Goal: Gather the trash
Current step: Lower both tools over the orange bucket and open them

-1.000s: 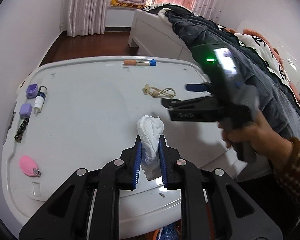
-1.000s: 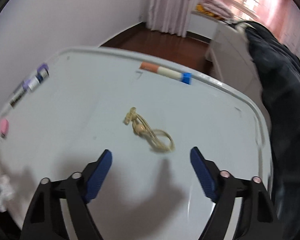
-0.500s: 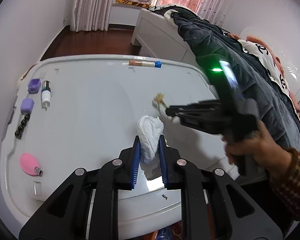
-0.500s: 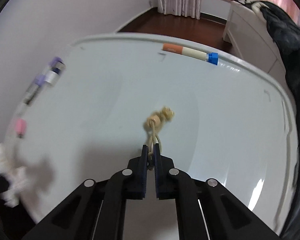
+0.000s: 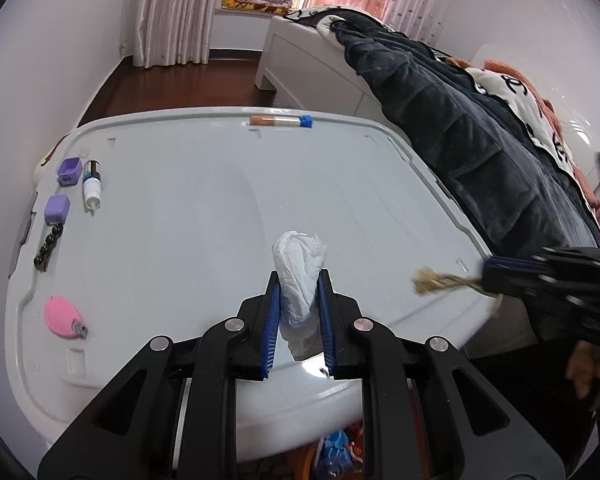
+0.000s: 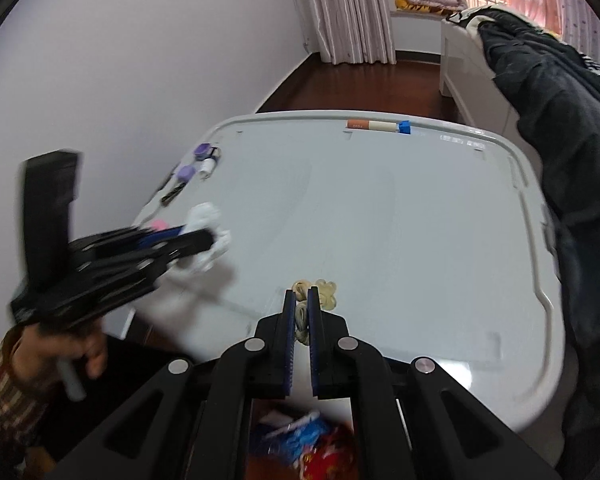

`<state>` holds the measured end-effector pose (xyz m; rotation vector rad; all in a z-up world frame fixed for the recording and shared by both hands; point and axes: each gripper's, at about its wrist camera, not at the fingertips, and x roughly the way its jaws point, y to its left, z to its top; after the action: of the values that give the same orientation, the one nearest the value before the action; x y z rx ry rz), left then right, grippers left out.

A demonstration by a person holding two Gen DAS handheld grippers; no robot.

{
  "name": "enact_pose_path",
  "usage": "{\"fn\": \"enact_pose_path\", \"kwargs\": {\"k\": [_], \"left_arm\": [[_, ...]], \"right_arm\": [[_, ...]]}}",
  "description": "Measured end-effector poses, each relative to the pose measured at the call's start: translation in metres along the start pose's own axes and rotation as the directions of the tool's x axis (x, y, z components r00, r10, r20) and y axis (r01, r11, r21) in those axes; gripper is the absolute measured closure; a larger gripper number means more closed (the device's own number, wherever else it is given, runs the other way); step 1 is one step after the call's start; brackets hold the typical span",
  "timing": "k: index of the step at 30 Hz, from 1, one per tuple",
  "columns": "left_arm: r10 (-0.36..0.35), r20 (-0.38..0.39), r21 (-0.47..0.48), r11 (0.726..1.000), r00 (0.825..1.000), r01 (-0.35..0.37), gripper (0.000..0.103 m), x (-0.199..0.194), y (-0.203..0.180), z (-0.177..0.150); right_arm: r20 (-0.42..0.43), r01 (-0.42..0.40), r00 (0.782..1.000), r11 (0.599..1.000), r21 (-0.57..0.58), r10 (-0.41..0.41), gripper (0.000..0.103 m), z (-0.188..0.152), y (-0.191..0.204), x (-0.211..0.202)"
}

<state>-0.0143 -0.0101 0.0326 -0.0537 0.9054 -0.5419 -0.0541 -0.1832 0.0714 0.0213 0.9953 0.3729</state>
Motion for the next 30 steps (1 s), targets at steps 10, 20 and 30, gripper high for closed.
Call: {"fn": "enact_pose_path", "kwargs": {"k": [10, 20, 30], "left_arm": [[-0.183, -0.148, 0.035, 0.981, 0.972, 0.190, 0.087, -0.027, -0.069, -0.110], [-0.105, -0.375, -0.012, 0.994, 0.921, 0.108, 0.037, -0.003, -0.071, -0.164], [0.074, -0.139, -0.110, 0.990, 0.987, -0.090, 0.034, -0.037, -0.013, -0.100]], "right_arm": [[-0.094, -0.005, 0.996, 1.000, 0.010, 0.006, 0.097, -0.104, 0.019, -0.039], [-0.235, 0.019, 0.972, 0.993, 0.118, 0.010, 0.051, -0.169, 0.006, -0.013], [-0.053, 0.073, 0.996, 0.995, 0.063, -0.070, 0.033, -0.098, -0.004, -0.034]]}}
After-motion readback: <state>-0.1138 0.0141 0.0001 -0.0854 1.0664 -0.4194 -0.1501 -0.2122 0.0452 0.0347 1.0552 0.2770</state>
